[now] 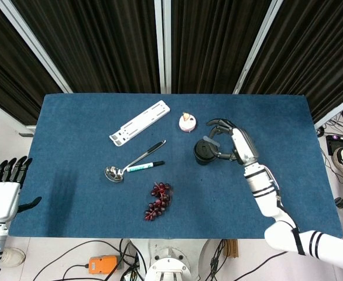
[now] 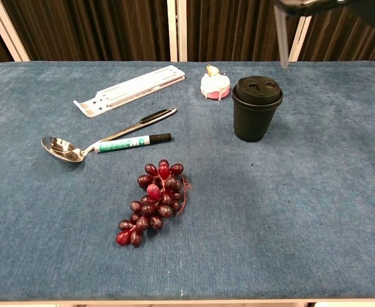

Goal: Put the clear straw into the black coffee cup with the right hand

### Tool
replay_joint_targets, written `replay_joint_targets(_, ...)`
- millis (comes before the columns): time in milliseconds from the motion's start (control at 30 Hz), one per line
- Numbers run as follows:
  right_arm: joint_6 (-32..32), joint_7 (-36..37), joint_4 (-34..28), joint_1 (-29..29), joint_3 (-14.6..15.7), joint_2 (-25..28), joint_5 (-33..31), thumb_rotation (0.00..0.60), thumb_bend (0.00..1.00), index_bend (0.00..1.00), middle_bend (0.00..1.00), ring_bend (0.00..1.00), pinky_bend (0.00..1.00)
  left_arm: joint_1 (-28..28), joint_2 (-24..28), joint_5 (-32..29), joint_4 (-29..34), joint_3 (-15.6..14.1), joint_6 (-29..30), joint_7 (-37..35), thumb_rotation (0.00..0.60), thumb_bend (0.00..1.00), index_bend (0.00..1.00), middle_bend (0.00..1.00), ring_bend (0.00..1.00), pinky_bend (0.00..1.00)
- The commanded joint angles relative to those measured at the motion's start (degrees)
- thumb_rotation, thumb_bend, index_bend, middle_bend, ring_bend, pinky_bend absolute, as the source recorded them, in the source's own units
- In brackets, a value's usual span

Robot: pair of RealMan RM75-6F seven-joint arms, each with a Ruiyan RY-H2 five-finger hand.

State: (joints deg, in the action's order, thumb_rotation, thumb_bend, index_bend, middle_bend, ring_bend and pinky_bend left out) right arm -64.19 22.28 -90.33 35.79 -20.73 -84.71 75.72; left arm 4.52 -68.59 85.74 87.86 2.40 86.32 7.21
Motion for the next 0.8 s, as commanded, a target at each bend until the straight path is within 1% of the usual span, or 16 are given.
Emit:
replay_joint_targets(33, 1.12, 1.86, 3.17, 1.7, -0.8, -2.88, -1.75, 0.6, 0.65, 0.73, 0.38, 0.31, 0.43, 0.07, -0.04, -0.23, -0.01, 0.02, -0.24, 0.05, 0.6, 0.06, 0.02, 0.06, 0.0, 0.0)
replay_joint_targets(367, 1.46, 3.58, 6.98, 2.34, 0.49, -5.3, -1.56, 0.6, 0.65, 0.73, 0.38, 0.31, 0.43, 0.26, -0.42, -0.49, -0.43, 0.12, -0.59, -0.24, 0.6, 0.06, 0.02, 0.06, 0.0, 0.0)
replay_joint_targets(800, 1.27, 4.14, 7.89, 2.33, 1.18, -6.18, -1.73, 0.6, 0.65, 0.73, 0.38, 0.31, 0.43, 0.13, -0.69, -0.68, -0.96, 0.05, -0.54, -0.66, 0.6, 0.06, 0.02, 0.06, 0.0, 0.0)
